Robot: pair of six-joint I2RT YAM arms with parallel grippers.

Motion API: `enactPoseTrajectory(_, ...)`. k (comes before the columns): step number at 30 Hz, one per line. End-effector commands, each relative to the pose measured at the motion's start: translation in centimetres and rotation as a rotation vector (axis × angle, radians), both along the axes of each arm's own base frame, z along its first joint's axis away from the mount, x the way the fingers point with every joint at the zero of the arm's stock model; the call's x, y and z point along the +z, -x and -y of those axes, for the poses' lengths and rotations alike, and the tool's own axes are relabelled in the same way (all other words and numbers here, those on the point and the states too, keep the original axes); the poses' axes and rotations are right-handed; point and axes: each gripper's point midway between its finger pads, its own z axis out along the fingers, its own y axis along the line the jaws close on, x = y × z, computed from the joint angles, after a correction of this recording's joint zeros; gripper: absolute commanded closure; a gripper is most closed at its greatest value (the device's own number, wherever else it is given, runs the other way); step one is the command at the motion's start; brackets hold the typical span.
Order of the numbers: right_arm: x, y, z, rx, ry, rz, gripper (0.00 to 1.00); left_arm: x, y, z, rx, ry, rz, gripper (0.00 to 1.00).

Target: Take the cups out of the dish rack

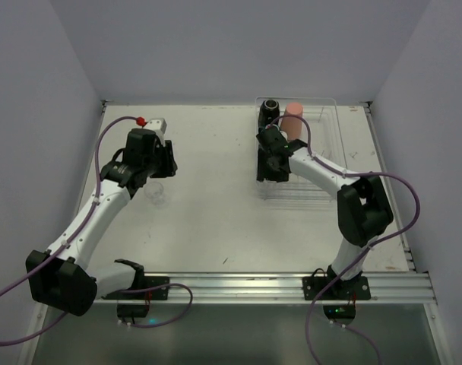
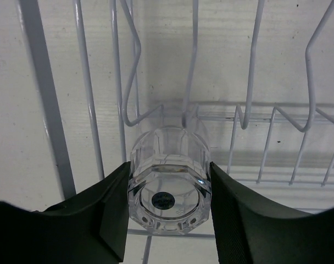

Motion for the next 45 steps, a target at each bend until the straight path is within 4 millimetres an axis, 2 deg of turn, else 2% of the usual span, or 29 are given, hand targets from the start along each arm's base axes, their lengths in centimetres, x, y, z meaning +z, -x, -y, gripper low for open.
enactPoseTrajectory(1, 2.4, -1.2, -0.4, -0.005, -0.011, 0.071, 0.77, 1.6, -0.3, 0.8, -0.023, 0.033, 0.056, 0.56)
enactPoseTrajectory(3, 3.4, -1.3, -0.1, -0.016, -0.003, 0.096, 0.92, 1.8, -0.4, 0.8, -0.023, 0.035, 0.062, 0.56)
enactPoseTrajectory(4, 4.6, -1.1, 0.2, -0.023, -0.006, 0.114, 0.97, 2.4, -0.3, 1.3, -0.042, 0.054, 0.071, 0.56)
enactPoseTrajectory(7, 8.1, -0.4, 1.3, -0.046, -0.019, 0.182, 0.98, 3.5, -0.1, 2.0, -0.066, 0.090, 0.090, 0.56)
enactPoseTrajectory(9, 10.1, 0.1, 1.9, -0.057, -0.030, 0.223, 0.98, 5.2, 0.1, 2.7, -0.099, 0.133, 0.129, 0.56)
enactPoseTrajectory(12, 13.3, 1.5, 2.5, -0.057, -0.091, 0.295, 0.98, 7.7, 1.5, 6.0, -0.259, 0.288, 0.191, 0.52)
enactPoseTrajectory(13, 14.2, 1.7, 1.9, -0.031, -0.142, 0.314, 0.99, 9.8, 2.3, 8.3, -0.374, 0.407, 0.243, 0.50)
enactPoseTrajectory(14, 15.1, 2.5, 1.8, -0.017, -0.181, 0.340, 0.99, 11.2, 3.2, 9.3, -0.438, 0.472, 0.288, 0.49)
enactPoseTrajectory(15, 15.6, 2.8, 1.5, 0.002, -0.217, 0.356, 0.99, 10.2, 4.2, 10.2, -0.490, 0.533, 0.268, 0.48)
enactPoseTrajectory(16, 16.4, 2.6, 0.8, 0.024, -0.269, 0.388, 0.99, 13.2, 5.5, 11.8, -0.610, 0.649, 0.348, 0.46)
enactPoseTrajectory(17, 17.0, 3.3, -0.2, 0.071, -0.344, 0.383, 1.00, 14.1, 6.4, 12.3, -0.660, 0.701, 0.386, 0.45)
enactPoseTrajectory(18, 17.0, 4.0, -0.5, 0.092, -0.395, 0.383, 1.00, 13.0, 7.3, 12.7, -0.690, 0.752, 0.363, 0.44)
enactPoseTrajectory(19, 17.8, 4.1, -1.4, 0.123, -0.459, 0.403, 1.00, 15.3, 8.7, 13.1, -0.760, 0.833, 0.437, 0.43)
enactPoseTrajectory(20, 17.6, 5.0, -2.4, 0.173, -0.529, 0.370, 1.00, 15.7, 9.3, 13.2, -0.783, 0.864, 0.456, 0.42)
enactPoseTrajectory(21, 19.0, 5.2, -3.0, 0.192, -0.592, 0.404, 1.00, 16.3, 9.8, 13.2, -0.810, 0.885, 0.500, 0.41)
enactPoseTrajectory(23, 19.3, 6.6, -4.3, 0.267, -0.697, 0.371, 1.00, 15.7, 10.2, 13.4, -0.810, 0.920, 0.462, 0.39)
enactPoseTrajectory(25, 20.7, 7.0, -5.2, 0.313, -0.795, 0.383, 1.00, 15.5, 10.4, 13.6, -0.819, 0.941, 0.443, 0.39)
enactPoseTrajectory(26, 20.3, 7.4, -5.6, 0.331, -0.829, 0.364, 1.00, 15.5, 10.5, 13.7, -0.823, 0.952, 0.439, 0.39)
enactPoseTrajectory(27, 21.5, 8.0, -6.3, 0.375, -0.901, 0.367, 1.00, 15.8, 10.7, 13.7, -0.825, 0.971, 0.437, 0.39)
enactPoseTrajectory(29, 21.2, 8.5, -6.6, 0.397, -0.963, 0.346, 1.00, 15.7, 10.8, 13.8, -0.823, 0.991, 0.420, 0.39)
enactPoseTrajectory(30, 22.4, 9.1, -7.1, 0.447, -1.037, 0.348, 1.00, 15.5, 10.8, 13.9, -0.812, 1.004, 0.395, 0.39)
enactPoseTrajectory(32, 22.3, 9.7, -7.3, 0.482, -1.101, 0.333, 1.00, 14.7, 10.0, 14.0, -0.759, 1.013, 0.334, 0.39)
enactPoseTrajectory(33, 23.3, 10.4, -7.6, 0.529, -1.159, 0.333, 1.00, 13.3, 9.2, 14.1, -0.691, 1.015, 0.250, 0.39)
enactPoseTrajectory(35, 23.0, 10.9, -7.6, 0.556, -1.204, 0.311, 1.00, 12.2, 8.6, 14.2, -0.648, 1.021, 0.187, 0.40)
enactPoseTrajectory(36, 24.0, 11.5, -7.8, 0.609, -1.246, 0.321, 1.00, 12.5, 8.7, 14.2, -0.647, 1.044, 0.190, 0.40)
enactPoseTrajectory(37, 23.6, 11.7, -7.9, 0.621, -1.262, 0.301, 1.00, 12.3, 8.7, 14.2, -0.640, 1.053, 0.184, 0.40)
enactPoseTrajectory(39, 24.2, 12.1, -8.0, 0.666, -1.297, 0.316, 1.00, 12.0, 8.6, 14.2, -0.624, 1.053, 0.171, 0.40)
enactPoseTrajectory(45, 24.1, 12.2, -8.3, 0.697, -1.302, 0.310, 1.00, 11.8, 8.3, 14.4, -0.603, 1.053, 0.162, 0.39)
